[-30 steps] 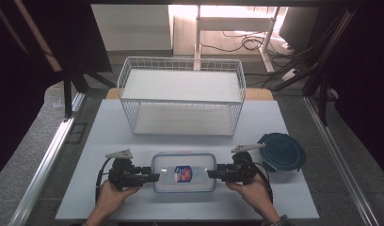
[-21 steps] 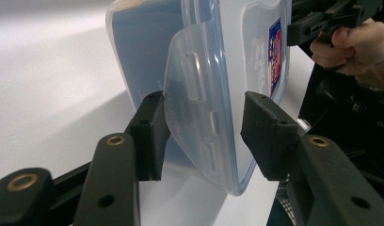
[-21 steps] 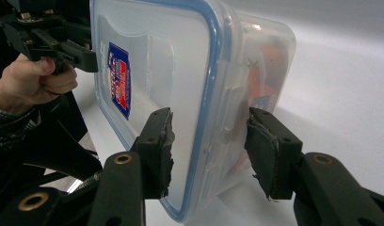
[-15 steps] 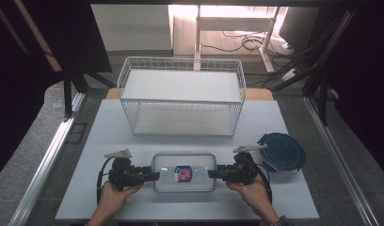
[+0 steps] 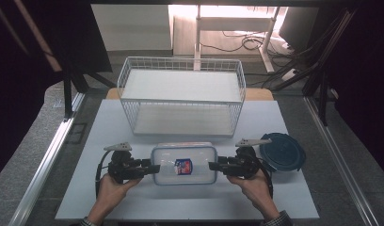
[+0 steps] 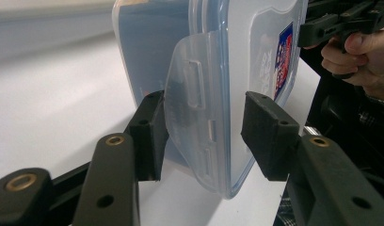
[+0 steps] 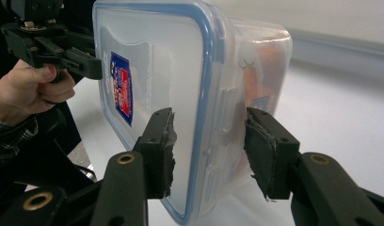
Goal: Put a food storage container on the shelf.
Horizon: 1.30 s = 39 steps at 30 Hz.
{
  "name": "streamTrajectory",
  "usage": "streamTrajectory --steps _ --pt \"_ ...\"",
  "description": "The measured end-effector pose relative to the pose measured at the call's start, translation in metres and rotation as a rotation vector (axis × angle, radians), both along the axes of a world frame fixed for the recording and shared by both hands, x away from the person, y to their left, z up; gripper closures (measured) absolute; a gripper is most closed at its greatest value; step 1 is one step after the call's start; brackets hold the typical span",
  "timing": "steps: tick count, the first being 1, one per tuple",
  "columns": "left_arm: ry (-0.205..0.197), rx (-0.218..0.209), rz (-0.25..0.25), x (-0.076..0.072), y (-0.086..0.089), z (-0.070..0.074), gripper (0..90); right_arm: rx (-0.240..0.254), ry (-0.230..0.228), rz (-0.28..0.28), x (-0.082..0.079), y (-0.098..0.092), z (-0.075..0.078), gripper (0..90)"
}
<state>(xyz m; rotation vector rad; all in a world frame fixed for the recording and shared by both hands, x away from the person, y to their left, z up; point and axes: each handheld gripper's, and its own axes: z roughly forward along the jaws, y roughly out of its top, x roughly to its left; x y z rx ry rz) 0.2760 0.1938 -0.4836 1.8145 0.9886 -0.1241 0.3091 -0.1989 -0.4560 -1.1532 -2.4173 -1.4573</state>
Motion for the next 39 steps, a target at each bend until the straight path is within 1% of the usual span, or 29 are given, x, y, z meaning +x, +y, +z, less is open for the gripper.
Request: streamTrajectory --steps 1,4,5,6,7,8,9,11,12,15,16,17,18,19,20,21,22,25,26,27,29,30,31,32,33,35,36,37,39 --pt "-0.009 0.002 -0.001 0.004 0.001 0.006 51.5 0.005 -0.003 -0.002 0.003 0.001 0.004 53.5" --pt "-0.017 -0.003 0.001 0.007 0.002 0.011 51.5 0.005 -0.014 -0.003 0.005 0.002 0.010 53.5" --pt "-0.025 -0.007 0.000 0.011 0.003 0.017 51.5 0.004 -0.029 -0.005 0.009 0.003 0.018 53.5" --pt "-0.025 -0.007 0.000 0.011 0.003 0.017 51.5 0.004 -0.029 -0.005 0.009 0.003 0.018 53.5" --pt "-0.034 -0.009 0.003 0.014 0.003 0.024 51.5 0.003 -0.038 -0.005 0.013 0.003 0.026 53.6" --pt "-0.034 -0.009 0.003 0.014 0.003 0.024 51.5 0.005 -0.043 -0.005 0.014 0.003 0.028 53.5" --pt "-0.048 -0.011 0.006 0.018 0.005 0.034 51.6 0.011 -0.046 -0.006 0.016 0.004 0.033 53.6" --pt "-0.055 -0.011 0.007 0.020 0.005 0.041 51.7 0.020 -0.056 -0.007 0.019 0.004 0.040 53.6" --pt "-0.055 -0.011 0.007 0.020 0.005 0.041 51.7 0.020 -0.056 -0.007 0.019 0.004 0.040 53.6" --pt "-0.068 -0.010 0.011 0.027 0.007 0.056 51.7 0.030 -0.071 -0.014 0.025 0.005 0.052 53.6" --pt "-0.068 -0.010 0.011 0.027 0.007 0.056 51.6 0.030 -0.071 -0.014 0.025 0.005 0.052 53.6" --pt "-0.077 -0.011 0.014 0.030 0.007 0.061 51.6 0.037 -0.079 -0.019 0.028 0.005 0.057 53.6" --pt "-0.077 -0.011 0.014 0.030 0.007 0.061 51.6 0.040 -0.082 -0.019 0.029 0.005 0.059 53.6" --pt "-0.082 -0.015 0.020 0.033 0.008 0.067 51.6 0.043 -0.087 -0.021 0.031 0.006 0.062 53.6" --pt "-0.082 -0.015 0.020 0.033 0.008 0.067 51.6 0.046 -0.089 -0.024 0.032 0.006 0.063 53.6" --pt "-0.090 -0.015 0.019 0.037 0.009 0.073 51.5 0.050 -0.090 -0.026 0.033 0.007 0.067 53.6" --pt "-0.090 -0.015 0.019 0.037 0.009 0.073 51.6 0.050 -0.090 -0.026 0.033 0.007 0.067 53.6" --pt "-0.103 -0.022 0.022 0.043 0.011 0.084 51.6 0.051 -0.107 -0.030 0.038 0.008 0.080 53.7" --pt "-0.107 -0.026 0.024 0.045 0.012 0.088 51.6 0.053 -0.114 -0.031 0.040 0.009 0.082 53.7" --pt "-0.107 -0.026 0.024 0.045 0.012 0.088 51.6 0.053 -0.114 -0.031 0.040 0.009 0.082 53.7" --pt "-0.123 -0.042 0.030 0.050 0.014 0.096 51.6 0.057 -0.130 -0.036 0.045 0.011 0.095 53.8" --pt "-0.123 -0.042 0.030 0.050 0.014 0.096 51.7 0.057 -0.135 -0.036 0.046 0.012 0.098 53.8" --pt "-0.132 -0.049 0.031 0.054 0.017 0.103 51.7 0.058 -0.143 -0.039 0.048 0.013 0.103 53.9" --pt "-0.132 -0.049 0.031 0.054 0.017 0.103 51.7 0.058 -0.143 -0.039 0.048 0.013 0.103 53.9" --pt "-0.137 -0.052 0.034 0.056 0.018 0.107 51.7 0.059 -0.152 -0.041 0.051 0.015 0.111 53.9" --pt "-0.147 -0.053 0.034 0.059 0.019 0.113 51.7 0.064 -0.161 -0.042 0.055 0.017 0.118 54.0" --pt "-0.150 -0.055 0.035 0.061 0.020 0.116 51.7 0.064 -0.161 -0.042 0.055 0.017 0.118 54.0" --pt "-0.159 -0.058 0.037 0.064 0.022 0.123 51.7 0.069 -0.169 -0.044 0.058 0.018 0.125 54.0" --pt "-0.162 -0.059 0.038 0.066 0.022 0.126 51.7 0.072 -0.175 -0.044 0.060 0.019 0.128 54.0"
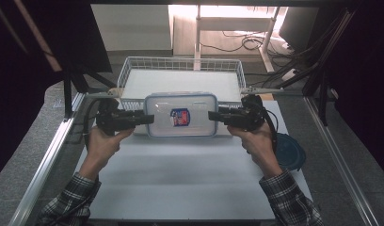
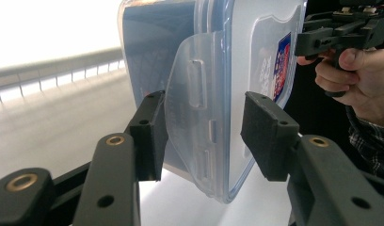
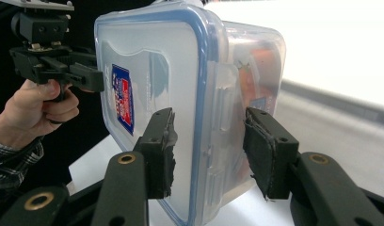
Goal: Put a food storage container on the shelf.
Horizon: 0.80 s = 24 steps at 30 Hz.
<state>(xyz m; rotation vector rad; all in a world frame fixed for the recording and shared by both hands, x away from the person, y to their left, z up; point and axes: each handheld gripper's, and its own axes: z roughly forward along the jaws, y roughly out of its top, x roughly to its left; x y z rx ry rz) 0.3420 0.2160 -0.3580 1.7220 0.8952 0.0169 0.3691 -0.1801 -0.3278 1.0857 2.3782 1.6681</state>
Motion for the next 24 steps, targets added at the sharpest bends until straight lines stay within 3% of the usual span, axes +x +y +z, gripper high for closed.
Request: streamTrajectory --steps 5,10,19,24 --pt "-0.023 -0.005 0.009 0.008 0.005 0.015 51.9 0.016 -0.028 -0.001 0.012 0.005 0.017 54.1" --pt "-0.041 -0.052 0.001 0.019 0.013 0.028 53.9 0.045 -0.039 0.006 0.024 0.006 0.027 54.1" --pt "-0.035 -0.070 0.011 0.036 0.017 0.040 54.1 0.070 -0.033 -0.006 0.039 0.010 0.036 54.0" --pt "-0.026 -0.069 0.015 0.055 0.017 0.048 53.9 0.075 -0.031 -0.023 0.053 0.011 0.044 54.0"
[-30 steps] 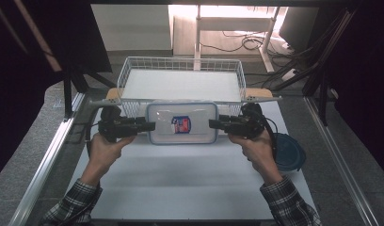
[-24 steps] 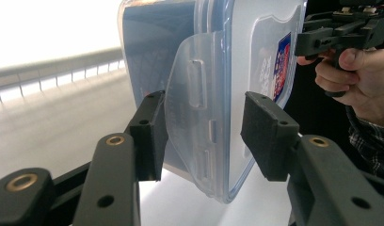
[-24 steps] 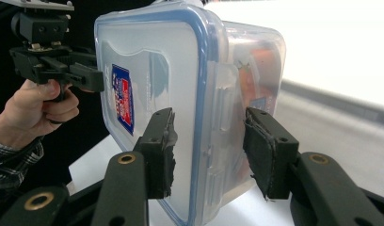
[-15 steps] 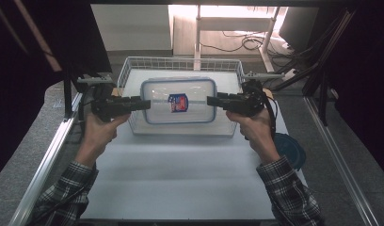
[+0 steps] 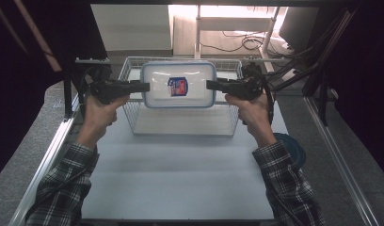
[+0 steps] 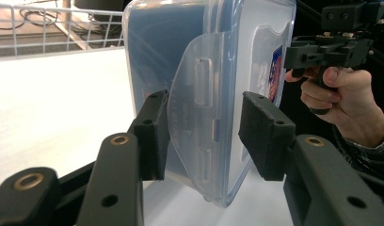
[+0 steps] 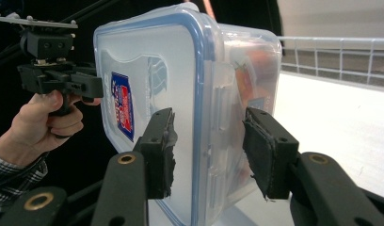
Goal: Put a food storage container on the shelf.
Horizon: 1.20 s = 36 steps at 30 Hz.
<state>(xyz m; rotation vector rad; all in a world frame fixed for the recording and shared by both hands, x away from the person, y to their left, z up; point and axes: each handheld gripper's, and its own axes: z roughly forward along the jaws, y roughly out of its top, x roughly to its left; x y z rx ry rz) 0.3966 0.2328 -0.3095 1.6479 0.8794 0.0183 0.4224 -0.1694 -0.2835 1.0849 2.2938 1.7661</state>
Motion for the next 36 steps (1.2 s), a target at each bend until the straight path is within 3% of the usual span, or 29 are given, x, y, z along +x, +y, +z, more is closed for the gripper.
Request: streamTrajectory --steps 12,17,21,25,30,36 --pt "0.030 0.011 0.022 0.032 -0.009 -0.008 52.0 0.000 0.029 -0.039 0.028 -0.003 -0.006 53.7" --pt "0.041 0.014 0.026 0.037 -0.011 -0.011 51.7 0.000 0.047 -0.050 0.033 -0.004 -0.010 53.3" --pt "0.043 0.019 0.038 0.040 -0.014 -0.016 51.2 -0.032 0.058 -0.073 0.037 -0.002 -0.014 51.0" --pt "0.035 0.020 0.047 0.042 -0.014 -0.016 50.4 -0.014 0.070 -0.082 0.041 -0.002 -0.017 50.9" --pt "0.002 0.059 0.073 0.042 -0.017 -0.016 46.6 -0.018 0.057 -0.087 0.043 0.001 -0.017 50.5" --pt "0.005 0.050 0.081 0.046 -0.015 -0.018 46.0 -0.034 0.040 -0.090 0.044 0.004 -0.017 49.8"
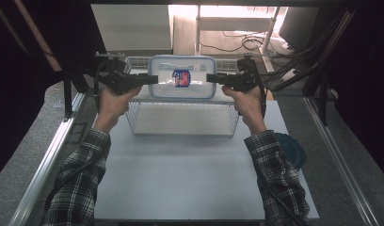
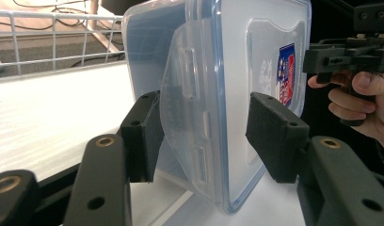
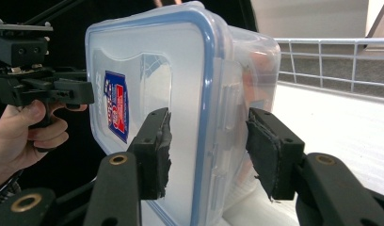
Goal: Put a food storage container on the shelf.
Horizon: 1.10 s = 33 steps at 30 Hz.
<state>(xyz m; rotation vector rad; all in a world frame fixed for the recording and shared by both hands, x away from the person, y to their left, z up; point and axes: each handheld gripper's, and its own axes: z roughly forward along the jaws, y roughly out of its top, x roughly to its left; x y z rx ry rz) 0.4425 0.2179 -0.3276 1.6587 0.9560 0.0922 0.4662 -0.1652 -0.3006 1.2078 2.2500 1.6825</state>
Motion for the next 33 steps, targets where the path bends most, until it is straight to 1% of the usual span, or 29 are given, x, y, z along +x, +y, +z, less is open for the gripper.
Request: streamTrajectory --steps 4,6,7,8,9,10,11,12,13,14,15,16,17,18,19,20,21,22,23,24,25,26,27,28,29,30,32,33 --pt "0.001 0.005 0.005 0.001 0.000 -0.001 45.1 -0.007 -0.009 -0.005 0.000 0.001 -0.001 49.2" --pt "0.004 0.006 -0.002 0.002 0.000 -0.002 44.9 -0.017 -0.018 -0.012 0.000 0.002 -0.001 48.3" --pt "0.009 0.004 0.000 0.001 -0.001 -0.003 43.5 -0.068 -0.042 -0.020 -0.001 0.004 0.000 51.8" --pt "0.011 0.011 0.001 0.001 -0.002 -0.003 43.5 -0.068 -0.042 -0.020 -0.001 0.004 0.000 51.8" --pt "0.024 0.005 0.003 0.002 -0.002 -0.005 40.6 -0.142 -0.069 -0.042 -0.003 0.009 -0.001 50.7" --pt "0.024 0.005 0.003 0.002 -0.002 -0.005 39.7 -0.142 -0.069 -0.042 -0.003 0.009 -0.001 50.7" --pt "0.039 -0.011 0.000 0.004 0.001 -0.007 38.9 -0.177 -0.078 -0.055 -0.003 0.012 -0.004 49.9" --pt "0.039 -0.011 0.000 0.004 0.001 -0.007 38.5 -0.174 -0.076 -0.059 -0.003 0.012 -0.004 51.4" --pt "0.051 -0.023 0.005 0.006 0.002 -0.008 38.5 -0.174 -0.076 -0.059 -0.003 0.012 -0.004 51.4" --pt "0.055 -0.028 0.007 0.007 0.003 -0.009 37.7 -0.172 -0.069 -0.060 -0.002 0.011 -0.005 54.1" --pt "0.059 -0.032 0.011 0.007 0.003 -0.009 37.6 -0.157 -0.065 -0.057 -0.002 0.010 -0.005 55.7" --pt "0.050 -0.021 0.015 0.008 0.003 -0.009 37.0 -0.154 -0.061 -0.054 -0.002 0.010 -0.005 55.8" --pt "0.048 -0.014 0.019 0.008 0.002 -0.008 36.1 -0.159 -0.063 -0.057 -0.002 0.010 -0.005 55.9" --pt "0.046 0.003 0.030 0.008 0.000 -0.006 34.3 -0.170 -0.069 -0.057 -0.004 0.011 -0.004 56.2" --pt "0.046 0.003 0.030 0.008 0.000 -0.006 33.6 -0.170 -0.069 -0.057 -0.004 0.011 -0.004 56.2" --pt "0.045 0.016 0.046 0.008 -0.002 -0.005 32.6 -0.183 -0.076 -0.056 -0.005 0.013 -0.003 56.5" --pt "0.045 0.016 0.046 0.008 -0.002 -0.005 32.6 -0.183 -0.076 -0.056 -0.005 0.013 -0.003 56.5" --pt "0.037 0.024 0.066 0.008 -0.002 -0.005 32.4 -0.192 -0.079 -0.064 -0.006 0.014 -0.003 56.5" --pt "0.037 0.024 0.066 0.008 -0.002 -0.005 31.8 -0.192 -0.079 -0.064 -0.006 0.014 -0.003 56.5" --pt "-0.020 0.085 0.159 0.003 -0.001 -0.001 33.7 -0.182 -0.078 -0.062 -0.007 0.014 -0.002 56.6" --pt "-0.020 0.085 0.159 0.003 -0.001 -0.001 34.0 -0.182 -0.078 -0.062 -0.007 0.014 -0.002 56.6" --pt "-0.030 0.110 0.176 0.003 -0.001 0.000 34.0 -0.170 -0.075 -0.061 -0.007 0.014 -0.001 56.6" --pt "-0.027 0.106 0.171 0.003 -0.001 0.000 34.8 -0.160 -0.073 -0.060 -0.007 0.014 0.000 56.8" --pt "-0.028 0.068 0.150 0.003 0.000 0.000 41.3 -0.154 -0.080 -0.067 -0.007 0.014 0.002 57.4" --pt "-0.028 0.068 0.150 0.003 0.000 0.000 42.4 -0.154 -0.080 -0.067 -0.007 0.014 0.002 57.4" --pt "-0.029 0.064 0.136 0.003 -0.001 0.001 42.4 -0.155 -0.081 -0.070 -0.007 0.014 0.003 57.5" --pt "-0.024 0.066 0.124 0.003 -0.005 0.002 47.9 -0.162 -0.077 -0.078 -0.006 0.016 0.004 57.4" --pt "-0.024 0.066 0.124 0.003 -0.005 0.002 47.9 -0.162 -0.077 -0.078 -0.006 0.016 0.004 57.4"
